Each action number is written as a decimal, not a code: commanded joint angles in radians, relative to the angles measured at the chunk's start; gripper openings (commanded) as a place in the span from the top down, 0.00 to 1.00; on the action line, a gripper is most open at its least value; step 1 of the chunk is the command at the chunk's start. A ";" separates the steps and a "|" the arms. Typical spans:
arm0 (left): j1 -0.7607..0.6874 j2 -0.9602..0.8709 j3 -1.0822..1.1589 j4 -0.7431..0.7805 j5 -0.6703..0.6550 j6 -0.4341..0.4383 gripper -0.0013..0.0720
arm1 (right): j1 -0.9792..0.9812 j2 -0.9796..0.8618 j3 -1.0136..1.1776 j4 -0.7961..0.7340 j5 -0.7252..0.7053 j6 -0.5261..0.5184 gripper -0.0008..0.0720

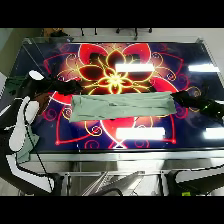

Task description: Fold the shirts.

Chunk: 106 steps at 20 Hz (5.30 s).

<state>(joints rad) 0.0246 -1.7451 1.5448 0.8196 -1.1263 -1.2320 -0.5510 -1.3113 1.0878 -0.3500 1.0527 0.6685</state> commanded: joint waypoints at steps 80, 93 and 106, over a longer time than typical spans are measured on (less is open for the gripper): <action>0.317 0.706 -0.113 -0.349 -0.273 0.132 0.95 | 0.559 -0.167 0.192 -0.324 0.023 0.473 0.11; 0.317 0.706 -0.113 -0.341 -0.289 0.132 0.95 | 0.409 0.045 0.300 -0.547 -0.042 0.581 0.96; 0.317 0.706 -0.113 -0.341 -0.289 0.134 0.95 | -0.472 0.285 0.090 -1.007 0.130 0.838 0.96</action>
<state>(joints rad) 0.3405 -1.0393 1.4322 0.4789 -1.4158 -1.0985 -0.9131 -1.0962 1.2774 -1.2236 1.1481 1.4364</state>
